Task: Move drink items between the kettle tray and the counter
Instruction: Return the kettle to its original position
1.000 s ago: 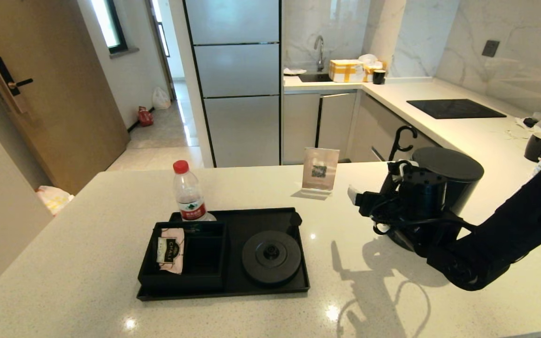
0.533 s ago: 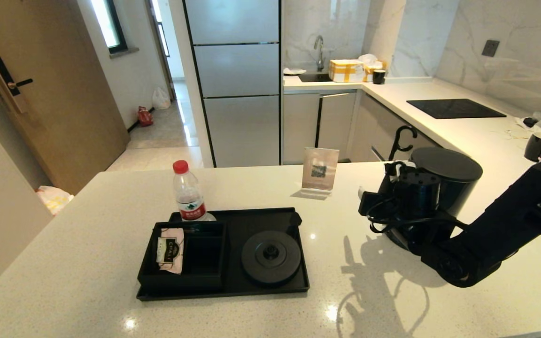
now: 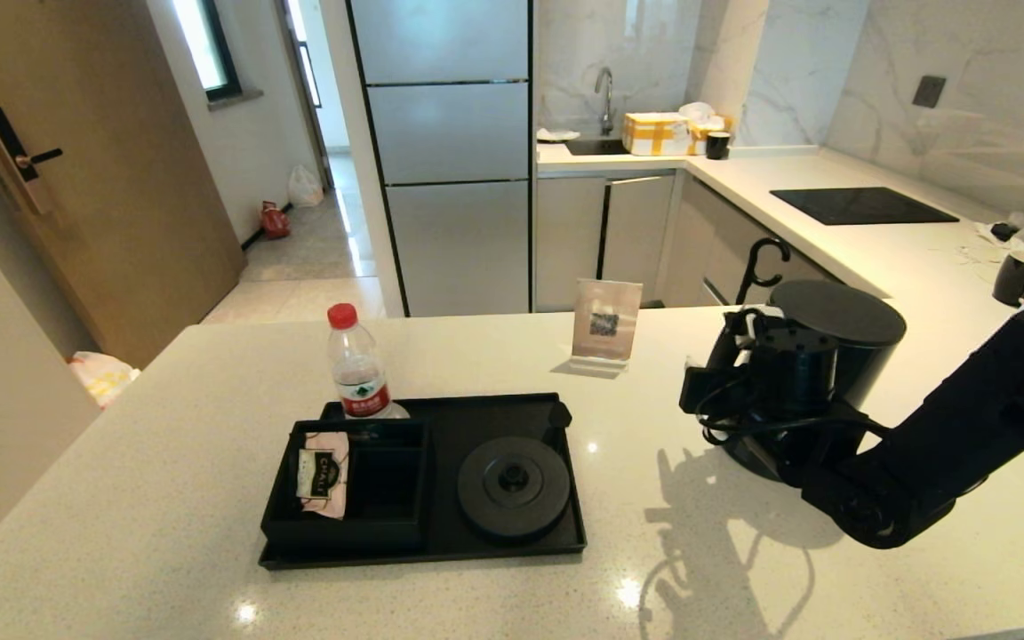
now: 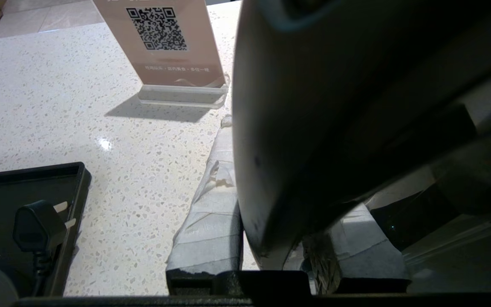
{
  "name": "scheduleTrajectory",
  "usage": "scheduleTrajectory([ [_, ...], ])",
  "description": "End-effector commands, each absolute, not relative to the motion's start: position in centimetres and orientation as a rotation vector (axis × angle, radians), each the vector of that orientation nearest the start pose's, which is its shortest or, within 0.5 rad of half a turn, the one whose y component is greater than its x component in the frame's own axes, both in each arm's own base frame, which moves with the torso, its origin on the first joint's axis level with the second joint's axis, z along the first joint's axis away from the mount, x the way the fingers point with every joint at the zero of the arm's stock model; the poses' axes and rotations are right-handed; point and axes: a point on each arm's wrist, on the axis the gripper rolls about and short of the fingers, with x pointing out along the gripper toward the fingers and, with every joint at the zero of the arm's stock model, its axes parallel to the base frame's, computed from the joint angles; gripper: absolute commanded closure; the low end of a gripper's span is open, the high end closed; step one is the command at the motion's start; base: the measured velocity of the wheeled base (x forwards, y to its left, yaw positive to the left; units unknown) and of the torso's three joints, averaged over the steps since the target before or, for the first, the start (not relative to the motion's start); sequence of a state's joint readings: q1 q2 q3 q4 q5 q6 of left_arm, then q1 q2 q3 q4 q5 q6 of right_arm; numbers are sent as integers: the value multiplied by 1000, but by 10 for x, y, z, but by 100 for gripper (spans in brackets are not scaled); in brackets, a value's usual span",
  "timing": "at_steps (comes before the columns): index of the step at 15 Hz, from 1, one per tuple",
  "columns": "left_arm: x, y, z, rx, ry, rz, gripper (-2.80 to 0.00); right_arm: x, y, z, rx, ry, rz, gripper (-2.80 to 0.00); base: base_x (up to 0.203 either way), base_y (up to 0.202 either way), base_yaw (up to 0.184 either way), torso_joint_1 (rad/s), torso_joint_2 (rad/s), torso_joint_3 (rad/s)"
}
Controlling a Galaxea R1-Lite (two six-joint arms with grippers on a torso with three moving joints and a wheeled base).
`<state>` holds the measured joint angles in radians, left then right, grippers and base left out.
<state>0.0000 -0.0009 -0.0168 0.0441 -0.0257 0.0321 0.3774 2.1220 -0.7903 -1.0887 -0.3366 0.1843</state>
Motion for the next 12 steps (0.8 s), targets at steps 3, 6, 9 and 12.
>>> scheduleTrajectory([
  [3,-24,-1,76,33,27,-27,0,333,126,93,63,196,81,0,0,0,0,0,0,0],
  [6,-24,-1,76,32,27,-27,0,314,130,117,-8,141,201,0,0,0,0,0,0,0],
  [9,-24,-1,76,32,27,-27,0,301,139,131,-53,103,280,0,0,0,0,0,0,0],
  [12,-24,-1,76,32,27,-27,0,286,157,138,-131,64,367,0,0,0,0,0,0,0],
])
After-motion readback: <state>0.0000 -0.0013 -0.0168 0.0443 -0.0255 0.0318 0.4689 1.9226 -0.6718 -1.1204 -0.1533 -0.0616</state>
